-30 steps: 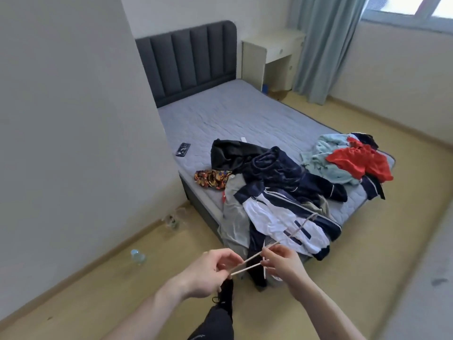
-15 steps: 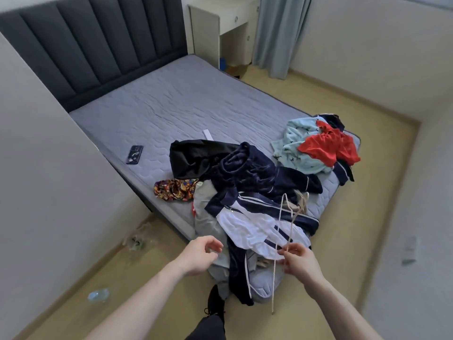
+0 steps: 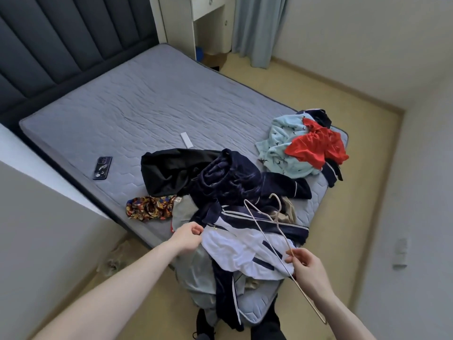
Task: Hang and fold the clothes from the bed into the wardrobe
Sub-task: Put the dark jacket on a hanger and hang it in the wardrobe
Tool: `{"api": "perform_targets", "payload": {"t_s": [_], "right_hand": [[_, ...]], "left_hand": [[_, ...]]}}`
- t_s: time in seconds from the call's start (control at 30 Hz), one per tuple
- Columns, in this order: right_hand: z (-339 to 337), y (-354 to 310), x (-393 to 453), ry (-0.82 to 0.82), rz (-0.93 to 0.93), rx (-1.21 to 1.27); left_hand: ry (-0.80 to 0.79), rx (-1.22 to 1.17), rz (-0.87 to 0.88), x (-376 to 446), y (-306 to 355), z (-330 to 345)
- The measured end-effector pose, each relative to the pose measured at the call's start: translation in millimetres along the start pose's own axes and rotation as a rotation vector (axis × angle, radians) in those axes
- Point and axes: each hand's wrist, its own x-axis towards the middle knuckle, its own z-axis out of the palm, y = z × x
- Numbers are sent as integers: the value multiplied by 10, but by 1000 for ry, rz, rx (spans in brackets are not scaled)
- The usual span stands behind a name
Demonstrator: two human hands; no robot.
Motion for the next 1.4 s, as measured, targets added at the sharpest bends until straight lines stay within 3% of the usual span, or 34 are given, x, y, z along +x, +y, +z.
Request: {"api": "perform_targets", "payload": {"t_s": [0.33,0.57,0.77,0.87,1.0,1.2,1.4], "right_hand": [[-121,-355,1643,-62,-100,-47],[-23,-172,2805,-119,-147,-67],[29,77,3318,-184,-174,-116],[6,88,3347,-195,-163,-119],[-149,-113,3192,-200,-148,-85],[-533,-679,2817,-186,-198,-23],[-988,-1372,2429,-224,-386,51]], "left_hand": [[158,38,-72,1804,947,-62],[228,39,-313,3302,800,226],[332,57,-396,3952,603,509],[434,-139,-312,3888,635,483],[659,-451,-36,3272,991,269],[656,-336,308,1859,1955,-66],[676,-308,548,442,2795,-225]]}}
